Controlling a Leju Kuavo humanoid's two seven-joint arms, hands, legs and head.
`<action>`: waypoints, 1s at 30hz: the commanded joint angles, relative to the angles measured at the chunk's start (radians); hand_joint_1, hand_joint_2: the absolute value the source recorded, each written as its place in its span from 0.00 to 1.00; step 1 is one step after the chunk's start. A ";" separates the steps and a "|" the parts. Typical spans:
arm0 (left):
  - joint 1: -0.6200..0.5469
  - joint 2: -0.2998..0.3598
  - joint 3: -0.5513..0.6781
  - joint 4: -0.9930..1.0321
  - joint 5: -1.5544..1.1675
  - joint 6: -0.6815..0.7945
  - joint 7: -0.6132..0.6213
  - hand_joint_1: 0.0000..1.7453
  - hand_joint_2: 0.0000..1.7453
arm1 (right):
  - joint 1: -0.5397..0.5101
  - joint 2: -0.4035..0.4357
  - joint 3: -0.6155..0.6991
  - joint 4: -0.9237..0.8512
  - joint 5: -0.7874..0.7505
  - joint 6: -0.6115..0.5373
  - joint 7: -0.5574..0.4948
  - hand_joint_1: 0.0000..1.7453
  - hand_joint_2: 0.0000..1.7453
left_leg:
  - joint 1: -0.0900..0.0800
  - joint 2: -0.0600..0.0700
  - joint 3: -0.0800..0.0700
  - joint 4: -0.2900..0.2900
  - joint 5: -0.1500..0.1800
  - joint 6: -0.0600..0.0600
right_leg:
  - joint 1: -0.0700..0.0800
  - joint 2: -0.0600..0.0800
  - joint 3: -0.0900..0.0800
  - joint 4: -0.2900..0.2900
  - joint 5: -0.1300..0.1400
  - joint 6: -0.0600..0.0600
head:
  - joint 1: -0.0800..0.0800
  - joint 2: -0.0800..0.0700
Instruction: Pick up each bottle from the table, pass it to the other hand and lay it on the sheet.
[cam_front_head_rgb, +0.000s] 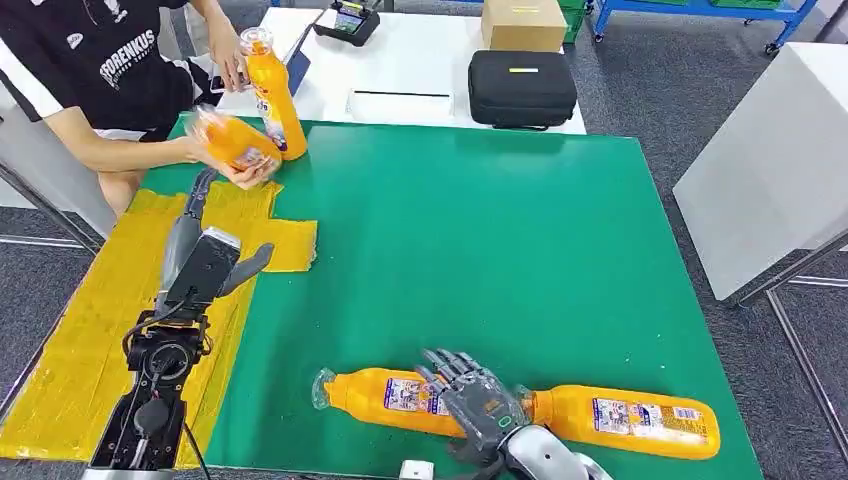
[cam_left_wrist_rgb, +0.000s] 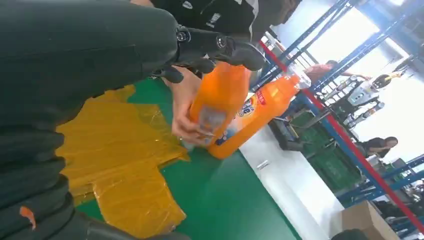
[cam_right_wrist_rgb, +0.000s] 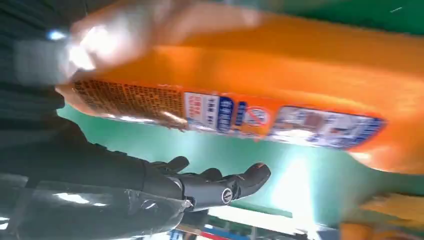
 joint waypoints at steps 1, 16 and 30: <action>0.004 -0.005 0.018 0.000 -0.003 0.003 0.006 0.00 1.00 | -0.017 0.073 -0.020 0.140 0.027 -0.015 0.068 0.00 1.00 | 0.001 0.002 0.006 -0.001 -0.003 -0.003 | 0.001 0.000 0.006 -0.002 -0.002 -0.002 | 0.000 0.000; -0.026 -0.009 -0.023 0.024 0.009 0.014 -0.001 0.00 1.00 | -0.045 0.143 -0.064 0.308 0.057 0.026 0.127 0.47 1.00 | 0.001 0.001 0.008 -0.001 -0.002 -0.003 | 0.002 -0.001 0.008 -0.002 -0.002 -0.003 | 0.000 0.000; -0.008 -0.012 -0.069 -0.056 0.059 -0.004 -0.020 0.00 1.00 | -0.020 0.161 -0.118 0.267 0.042 -0.063 0.099 1.00 1.00 | 0.001 0.001 0.015 -0.001 -0.002 -0.003 | 0.001 -0.003 0.003 -0.002 -0.003 -0.005 | 0.000 0.000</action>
